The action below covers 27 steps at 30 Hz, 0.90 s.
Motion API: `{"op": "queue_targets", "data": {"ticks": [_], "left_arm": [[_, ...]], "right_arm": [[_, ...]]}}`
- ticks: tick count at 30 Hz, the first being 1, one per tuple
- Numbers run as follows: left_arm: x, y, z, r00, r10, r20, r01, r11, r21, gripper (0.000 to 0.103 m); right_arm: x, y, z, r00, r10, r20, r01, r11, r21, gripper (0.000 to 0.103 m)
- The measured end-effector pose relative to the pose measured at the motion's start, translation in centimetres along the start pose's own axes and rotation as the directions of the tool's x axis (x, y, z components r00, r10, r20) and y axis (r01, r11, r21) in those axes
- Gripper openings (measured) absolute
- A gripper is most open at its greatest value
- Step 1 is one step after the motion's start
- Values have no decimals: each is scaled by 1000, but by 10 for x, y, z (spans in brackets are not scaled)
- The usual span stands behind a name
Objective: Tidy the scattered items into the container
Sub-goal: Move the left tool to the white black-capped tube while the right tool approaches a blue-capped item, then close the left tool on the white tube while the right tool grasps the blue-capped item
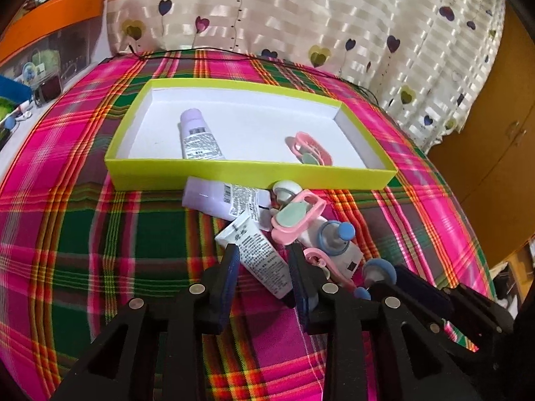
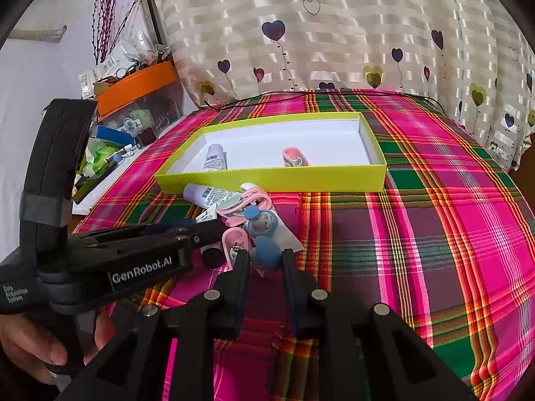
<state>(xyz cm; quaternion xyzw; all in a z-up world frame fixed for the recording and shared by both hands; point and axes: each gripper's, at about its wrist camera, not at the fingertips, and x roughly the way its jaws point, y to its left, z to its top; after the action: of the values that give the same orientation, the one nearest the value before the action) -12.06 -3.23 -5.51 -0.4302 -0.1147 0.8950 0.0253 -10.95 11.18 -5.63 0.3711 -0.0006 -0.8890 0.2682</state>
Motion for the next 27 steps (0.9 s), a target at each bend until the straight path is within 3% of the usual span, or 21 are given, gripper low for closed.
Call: {"op": "queue_targets", "data": {"ticks": [8,14,27], "left_arm": [[-5,16,-4,998,56,-11,-55,998,24,39],[-12,28,-9,998,59,-14,-58,998,37,39],[-7,17,-12,996,84,25,-86,992,95,36]], "right_arm": [[0,-3,-1,1000,-3,-2,3,1000,4,20],[-2,-4,-3,1000,-11,-7,11,1000,2,20],[-2,-2,-7,1000,-16,-19,16,1000,1,20]]}}
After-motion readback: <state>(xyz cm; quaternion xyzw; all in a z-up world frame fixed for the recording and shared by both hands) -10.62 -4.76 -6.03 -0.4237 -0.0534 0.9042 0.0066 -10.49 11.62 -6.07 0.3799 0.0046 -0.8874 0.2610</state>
